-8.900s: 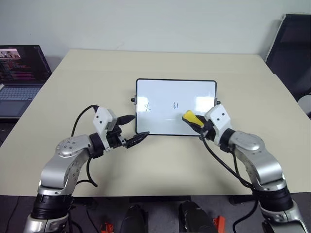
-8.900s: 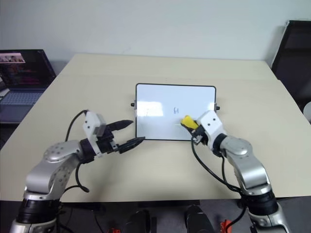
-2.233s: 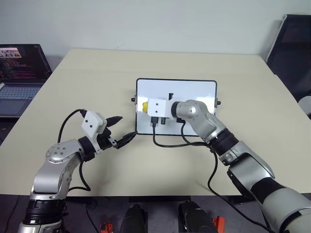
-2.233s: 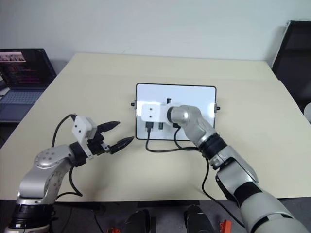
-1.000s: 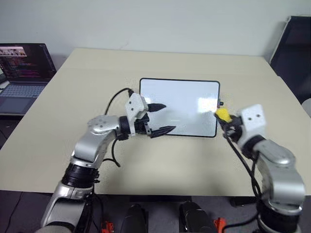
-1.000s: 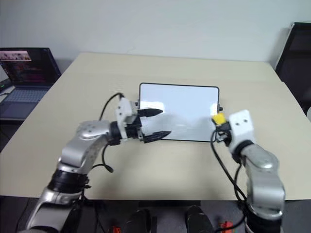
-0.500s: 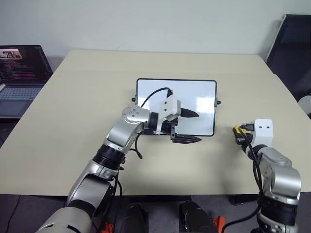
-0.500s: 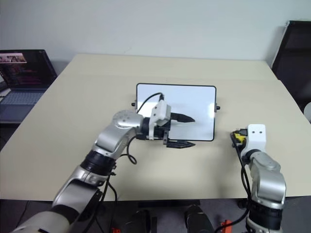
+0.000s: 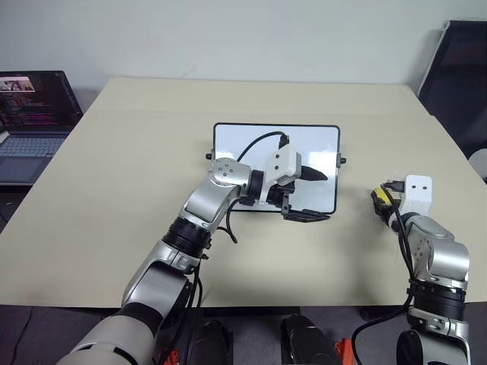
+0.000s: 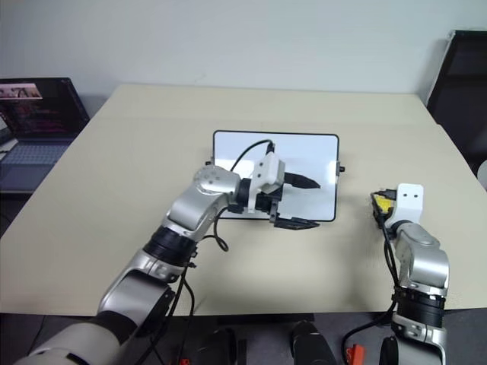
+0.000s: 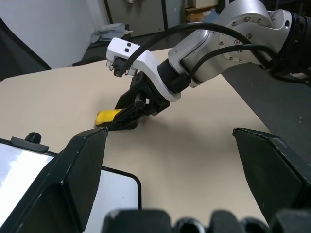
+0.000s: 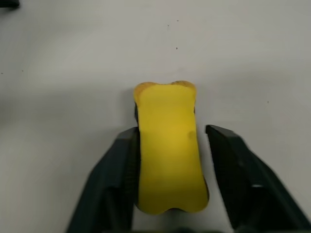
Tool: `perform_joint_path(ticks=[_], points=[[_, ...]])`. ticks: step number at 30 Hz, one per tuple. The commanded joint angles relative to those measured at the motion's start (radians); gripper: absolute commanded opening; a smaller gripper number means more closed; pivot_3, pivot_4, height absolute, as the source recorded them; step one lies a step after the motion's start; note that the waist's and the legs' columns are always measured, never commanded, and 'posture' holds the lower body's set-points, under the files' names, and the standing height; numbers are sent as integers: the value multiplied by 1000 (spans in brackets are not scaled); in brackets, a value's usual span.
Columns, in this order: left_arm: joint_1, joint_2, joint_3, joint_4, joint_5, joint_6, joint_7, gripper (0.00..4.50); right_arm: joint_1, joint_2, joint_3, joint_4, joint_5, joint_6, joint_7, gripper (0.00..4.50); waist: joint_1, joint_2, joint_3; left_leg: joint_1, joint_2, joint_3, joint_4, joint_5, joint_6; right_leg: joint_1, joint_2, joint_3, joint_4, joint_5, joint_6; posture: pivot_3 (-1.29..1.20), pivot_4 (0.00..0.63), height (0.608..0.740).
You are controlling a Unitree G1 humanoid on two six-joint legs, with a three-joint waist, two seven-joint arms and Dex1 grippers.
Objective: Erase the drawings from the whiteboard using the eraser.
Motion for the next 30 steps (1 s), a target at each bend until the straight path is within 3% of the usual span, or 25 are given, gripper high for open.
perform_joint_path(ticks=[1,3,10,18,21,25,30], points=[[-23,-7,14,-28,-1,-7,4,4500,-25,-20,-8,-10,29,-32,-16,3780,-1,0,0,0,0,0,0,0,0,0,0,0,0,0,0,0,150,740],[-17,-3,19,-34,-2,-3,8,4500,-25,-23,-10,-19,43,-38,-24,4458,-1,0,0,0,0,0,0,0,0,0,0,0,0,0,0,0,150,740],[73,62,110,-72,-22,60,106,4500,29,-13,26,-230,108,-52,4,4458,-4,4,0,0,0,0,0,0,0,0,1,0,0,0,0,0,150,740],[383,169,317,-338,-57,158,331,4500,265,41,157,-493,141,-188,39,4458,-2,4,-1,0,1,-1,-1,0,0,0,1,0,0,0,0,0,150,740],[569,152,489,-510,-73,169,511,4500,396,124,197,-467,73,-451,-25,4458,0,3,-1,0,2,-1,-1,0,0,1,0,-1,0,-1,0,0,150,740],[690,52,634,-590,-25,105,776,4500,493,185,173,-411,49,-682,-72,4458,4,2,-1,1,1,0,2,0,0,1,-1,-1,0,-3,-6,0,150,740],[799,4,623,-628,20,97,886,4500,511,213,165,-318,81,-801,-82,4458,2,1,-2,5,1,0,8,0,-1,9,-2,0,-3,-2,-6,0,150,740]])
